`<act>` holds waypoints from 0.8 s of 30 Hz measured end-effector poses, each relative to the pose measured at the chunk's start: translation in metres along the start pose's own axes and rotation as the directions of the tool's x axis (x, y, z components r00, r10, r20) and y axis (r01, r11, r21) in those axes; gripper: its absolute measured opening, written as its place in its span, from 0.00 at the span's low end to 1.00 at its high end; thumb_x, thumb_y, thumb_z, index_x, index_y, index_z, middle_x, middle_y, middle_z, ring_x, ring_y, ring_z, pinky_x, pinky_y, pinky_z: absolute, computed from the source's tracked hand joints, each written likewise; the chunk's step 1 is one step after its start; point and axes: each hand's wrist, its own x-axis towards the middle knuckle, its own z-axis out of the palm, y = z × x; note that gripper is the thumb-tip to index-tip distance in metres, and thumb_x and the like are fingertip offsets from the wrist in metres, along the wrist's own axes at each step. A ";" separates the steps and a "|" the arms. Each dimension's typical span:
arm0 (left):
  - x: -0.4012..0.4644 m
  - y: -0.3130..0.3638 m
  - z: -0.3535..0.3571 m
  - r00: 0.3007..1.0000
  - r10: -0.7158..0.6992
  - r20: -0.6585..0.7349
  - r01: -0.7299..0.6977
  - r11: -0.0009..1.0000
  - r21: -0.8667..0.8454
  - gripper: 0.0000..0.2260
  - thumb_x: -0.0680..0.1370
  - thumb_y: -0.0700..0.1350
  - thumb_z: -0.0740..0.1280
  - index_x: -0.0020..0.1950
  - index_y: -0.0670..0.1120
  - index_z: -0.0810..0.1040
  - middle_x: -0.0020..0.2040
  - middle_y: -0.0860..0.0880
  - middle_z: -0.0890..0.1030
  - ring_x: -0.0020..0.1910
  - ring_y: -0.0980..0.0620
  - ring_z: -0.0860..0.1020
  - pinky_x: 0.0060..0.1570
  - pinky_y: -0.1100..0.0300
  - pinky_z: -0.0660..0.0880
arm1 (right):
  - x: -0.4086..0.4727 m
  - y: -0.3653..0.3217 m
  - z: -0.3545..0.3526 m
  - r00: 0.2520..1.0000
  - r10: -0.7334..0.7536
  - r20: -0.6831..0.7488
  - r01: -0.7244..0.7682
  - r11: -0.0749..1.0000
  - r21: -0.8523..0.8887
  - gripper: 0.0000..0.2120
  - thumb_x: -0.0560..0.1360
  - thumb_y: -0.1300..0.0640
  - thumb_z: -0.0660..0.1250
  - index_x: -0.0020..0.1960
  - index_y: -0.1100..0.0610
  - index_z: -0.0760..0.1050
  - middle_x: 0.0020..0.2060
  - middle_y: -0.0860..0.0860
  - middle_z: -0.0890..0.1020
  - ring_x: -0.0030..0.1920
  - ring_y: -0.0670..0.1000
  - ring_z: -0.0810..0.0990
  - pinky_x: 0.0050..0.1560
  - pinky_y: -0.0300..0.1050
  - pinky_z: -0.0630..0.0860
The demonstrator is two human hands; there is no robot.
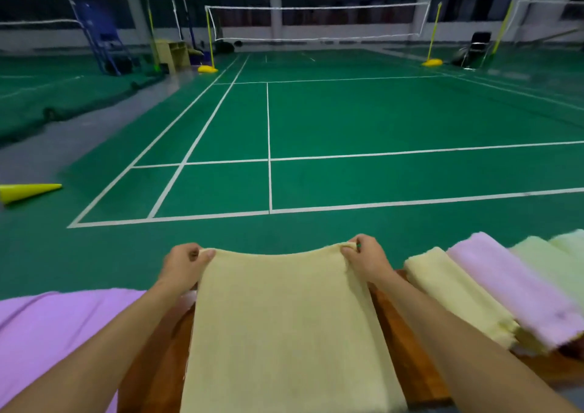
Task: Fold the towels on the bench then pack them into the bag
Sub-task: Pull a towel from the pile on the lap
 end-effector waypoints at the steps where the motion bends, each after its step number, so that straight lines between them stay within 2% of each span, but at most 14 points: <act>1: 0.006 -0.006 0.008 1.000 -0.007 -0.005 0.007 0.999 0.031 0.17 0.80 0.51 0.72 0.38 0.40 0.78 0.33 0.43 0.78 0.35 0.46 0.74 0.37 0.51 0.76 | 0.007 0.005 0.008 1.000 0.011 -0.004 -0.011 1.000 -0.017 0.05 0.79 0.56 0.71 0.48 0.56 0.76 0.41 0.49 0.79 0.45 0.52 0.78 0.41 0.43 0.66; 3: 0.013 -0.013 0.020 1.000 -0.017 -0.002 0.017 0.997 0.078 0.16 0.80 0.52 0.72 0.37 0.44 0.78 0.32 0.49 0.79 0.36 0.47 0.75 0.38 0.53 0.71 | 0.016 0.011 0.018 0.999 0.042 -0.022 -0.042 0.998 -0.037 0.05 0.79 0.55 0.71 0.48 0.56 0.77 0.40 0.47 0.78 0.47 0.53 0.78 0.43 0.44 0.66; 5: 0.015 -0.019 0.023 1.000 -0.024 0.010 0.022 0.989 0.148 0.13 0.78 0.54 0.74 0.38 0.48 0.79 0.35 0.52 0.81 0.38 0.49 0.78 0.39 0.55 0.72 | 0.019 0.016 0.022 0.996 0.075 -0.045 -0.076 0.997 -0.028 0.06 0.80 0.54 0.70 0.53 0.56 0.79 0.44 0.49 0.81 0.52 0.55 0.80 0.47 0.44 0.69; 7: 0.009 -0.022 0.019 1.000 -0.024 0.019 0.019 0.981 0.195 0.09 0.77 0.54 0.75 0.42 0.53 0.79 0.39 0.55 0.82 0.42 0.51 0.80 0.44 0.54 0.76 | 0.011 0.019 0.019 0.991 0.122 -0.047 -0.122 0.992 -0.008 0.14 0.80 0.54 0.71 0.64 0.58 0.77 0.47 0.51 0.82 0.58 0.55 0.81 0.54 0.45 0.73; 9: -0.006 -0.019 0.012 1.000 0.008 0.018 -0.012 0.969 0.246 0.07 0.77 0.53 0.75 0.45 0.56 0.78 0.43 0.59 0.83 0.46 0.52 0.81 0.49 0.52 0.78 | -0.008 0.019 0.012 0.991 0.128 -0.033 -0.128 0.992 0.002 0.22 0.80 0.54 0.71 0.71 0.58 0.73 0.48 0.49 0.83 0.60 0.55 0.81 0.60 0.48 0.74; 11: -0.026 -0.009 0.006 0.997 0.071 0.022 -0.074 0.967 0.244 0.04 0.78 0.50 0.73 0.46 0.56 0.79 0.45 0.61 0.83 0.44 0.54 0.82 0.47 0.53 0.79 | -0.032 0.022 0.004 0.994 0.104 -0.020 -0.104 0.995 -0.001 0.27 0.78 0.56 0.73 0.75 0.57 0.70 0.54 0.50 0.84 0.60 0.53 0.82 0.65 0.51 0.76; 13: -0.048 0.006 0.003 0.988 0.127 0.085 -0.139 0.979 0.148 0.05 0.78 0.46 0.73 0.45 0.55 0.81 0.43 0.59 0.84 0.38 0.57 0.83 0.41 0.55 0.79 | -0.058 0.028 -0.003 0.992 0.122 -0.017 -0.121 0.992 0.022 0.30 0.76 0.56 0.76 0.75 0.58 0.69 0.58 0.52 0.84 0.58 0.52 0.82 0.64 0.50 0.77; 15: -0.073 0.023 0.002 0.970 0.168 0.174 -0.181 0.981 0.063 0.05 0.79 0.44 0.73 0.45 0.54 0.81 0.42 0.56 0.85 0.34 0.56 0.84 0.36 0.55 0.79 | -0.082 0.033 -0.010 0.990 0.141 -0.013 -0.141 0.990 0.022 0.29 0.74 0.57 0.77 0.71 0.59 0.70 0.57 0.52 0.83 0.55 0.50 0.81 0.57 0.45 0.74; 17: -0.098 0.039 0.005 0.940 0.226 0.256 -0.238 0.971 0.017 0.05 0.79 0.42 0.72 0.46 0.52 0.81 0.41 0.55 0.85 0.33 0.54 0.84 0.34 0.55 0.78 | -0.103 0.040 -0.016 0.985 0.172 0.008 -0.172 0.985 0.013 0.26 0.73 0.57 0.78 0.66 0.58 0.70 0.51 0.49 0.81 0.51 0.49 0.78 0.52 0.45 0.73; 18: -0.110 0.046 0.009 0.921 0.255 0.295 -0.266 0.964 -0.003 0.04 0.79 0.42 0.72 0.47 0.51 0.81 0.41 0.55 0.86 0.33 0.53 0.84 0.33 0.56 0.77 | -0.111 0.043 -0.017 0.980 0.197 0.017 -0.197 0.980 -0.001 0.26 0.73 0.56 0.78 0.65 0.59 0.71 0.50 0.49 0.79 0.51 0.50 0.77 0.53 0.47 0.74; 21: -0.139 0.062 0.027 0.862 0.308 0.402 -0.312 0.948 -0.058 0.03 0.80 0.42 0.70 0.49 0.50 0.80 0.41 0.54 0.86 0.34 0.51 0.84 0.31 0.59 0.76 | -0.124 0.051 -0.017 0.977 0.213 0.020 -0.213 0.977 -0.023 0.29 0.72 0.54 0.79 0.67 0.60 0.71 0.55 0.51 0.80 0.57 0.53 0.79 0.60 0.49 0.76; 23: -0.151 0.066 0.044 0.819 0.332 0.467 -0.338 0.938 -0.075 0.03 0.80 0.43 0.70 0.50 0.51 0.80 0.42 0.55 0.86 0.35 0.51 0.85 0.33 0.59 0.76 | -0.129 0.052 -0.013 0.987 0.162 0.017 -0.163 0.987 0.019 0.28 0.71 0.55 0.80 0.66 0.57 0.71 0.51 0.50 0.83 0.52 0.51 0.82 0.56 0.47 0.79; 24: -0.154 0.067 0.052 0.799 0.341 0.495 -0.348 0.934 -0.081 0.03 0.80 0.44 0.69 0.50 0.52 0.80 0.42 0.56 0.86 0.36 0.52 0.85 0.34 0.59 0.77 | -0.131 0.050 -0.011 0.993 0.118 0.010 -0.119 0.992 0.039 0.26 0.71 0.56 0.79 0.64 0.56 0.71 0.47 0.49 0.83 0.48 0.48 0.81 0.51 0.43 0.78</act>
